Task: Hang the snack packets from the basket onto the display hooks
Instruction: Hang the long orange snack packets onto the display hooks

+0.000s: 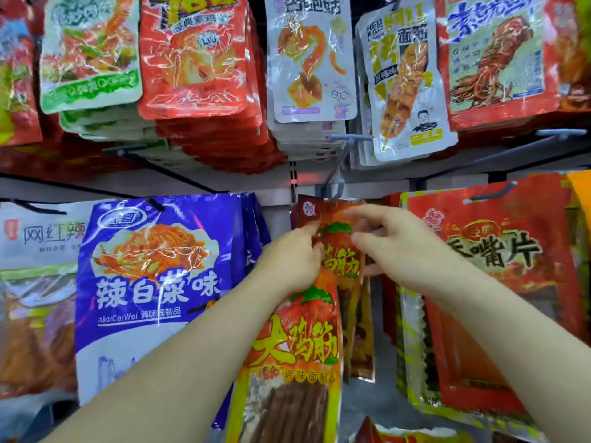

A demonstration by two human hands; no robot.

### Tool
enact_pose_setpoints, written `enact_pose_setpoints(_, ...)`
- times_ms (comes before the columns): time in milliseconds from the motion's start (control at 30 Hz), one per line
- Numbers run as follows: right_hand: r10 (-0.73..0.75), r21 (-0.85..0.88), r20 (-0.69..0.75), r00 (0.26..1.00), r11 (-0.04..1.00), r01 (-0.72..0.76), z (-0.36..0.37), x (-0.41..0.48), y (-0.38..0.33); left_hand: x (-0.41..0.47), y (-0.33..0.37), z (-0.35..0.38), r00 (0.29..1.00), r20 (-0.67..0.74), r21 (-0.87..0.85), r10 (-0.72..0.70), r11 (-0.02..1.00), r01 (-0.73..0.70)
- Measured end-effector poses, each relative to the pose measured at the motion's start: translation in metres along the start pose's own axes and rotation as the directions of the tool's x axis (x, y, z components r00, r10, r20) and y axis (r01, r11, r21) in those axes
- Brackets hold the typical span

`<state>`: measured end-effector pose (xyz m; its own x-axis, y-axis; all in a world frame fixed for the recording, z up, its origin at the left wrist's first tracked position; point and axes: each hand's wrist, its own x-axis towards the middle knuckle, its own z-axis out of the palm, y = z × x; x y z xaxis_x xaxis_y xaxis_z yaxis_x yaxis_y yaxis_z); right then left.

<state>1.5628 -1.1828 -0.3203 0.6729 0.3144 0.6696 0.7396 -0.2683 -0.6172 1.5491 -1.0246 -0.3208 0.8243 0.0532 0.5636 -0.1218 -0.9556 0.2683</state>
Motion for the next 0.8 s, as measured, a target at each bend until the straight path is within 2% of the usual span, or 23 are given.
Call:
enact_pose_setpoints(100,0.222,0.230,0.173,0.959,0.938,-0.259,0.016,0.007,0.013,0.001,-0.002,0.002,1.000,0.009,-0.021,0.021,1.000,-0.021)
enact_pose_setpoints(167,0.285,0.317,0.205,0.936,0.886,-0.339,0.024,0.009,0.022,-0.001,-0.003,0.002,0.999,-0.043,-0.081,0.019,0.996,-0.022)
enact_pose_setpoints(233,0.315,0.405,0.215,0.924,0.832,-0.378,0.026,0.008,0.025,-0.006,-0.002,0.000,0.988,-0.147,-0.197,0.052,0.977,-0.080)
enact_pose_setpoints(333,0.287,0.440,0.395,0.873,0.775,-0.454,0.015,-0.012,0.019,-0.016,0.002,-0.007,0.955,-0.267,-0.403,0.127,0.886,-0.230)
enact_pose_setpoints(400,0.196,0.496,0.517,0.833,0.725,-0.478,0.005,-0.026,0.013,-0.024,0.005,-0.016,0.942,-0.313,-0.493,0.122,0.827,-0.271)
enact_pose_setpoints(433,0.143,0.540,0.528,0.837,0.705,-0.460,0.002,-0.032,0.009,-0.028,0.006,-0.019,0.940,-0.323,-0.521,0.114,0.807,-0.277)
enact_pose_setpoints(467,0.109,0.576,0.502,0.858,0.698,-0.426,0.001,-0.035,0.006,-0.032,0.007,-0.022,0.941,-0.321,-0.542,0.109,0.793,-0.277)
enact_pose_setpoints(567,0.129,0.617,0.370,0.920,0.706,-0.347,0.005,-0.041,-0.002,-0.045,0.015,-0.028,0.966,-0.254,-0.628,0.056,0.750,-0.208)
enact_pose_setpoints(733,0.120,0.692,0.274,0.954,0.664,-0.282,-0.001,-0.048,-0.014,-0.065,0.017,-0.054,0.989,-0.149,-0.835,-0.013,0.537,-0.118)
enact_pose_setpoints(800,0.137,0.738,0.227,0.964,0.622,-0.262,-0.004,-0.050,-0.016,-0.069,0.011,-0.062,0.992,-0.123,-0.838,-0.006,0.537,-0.101)
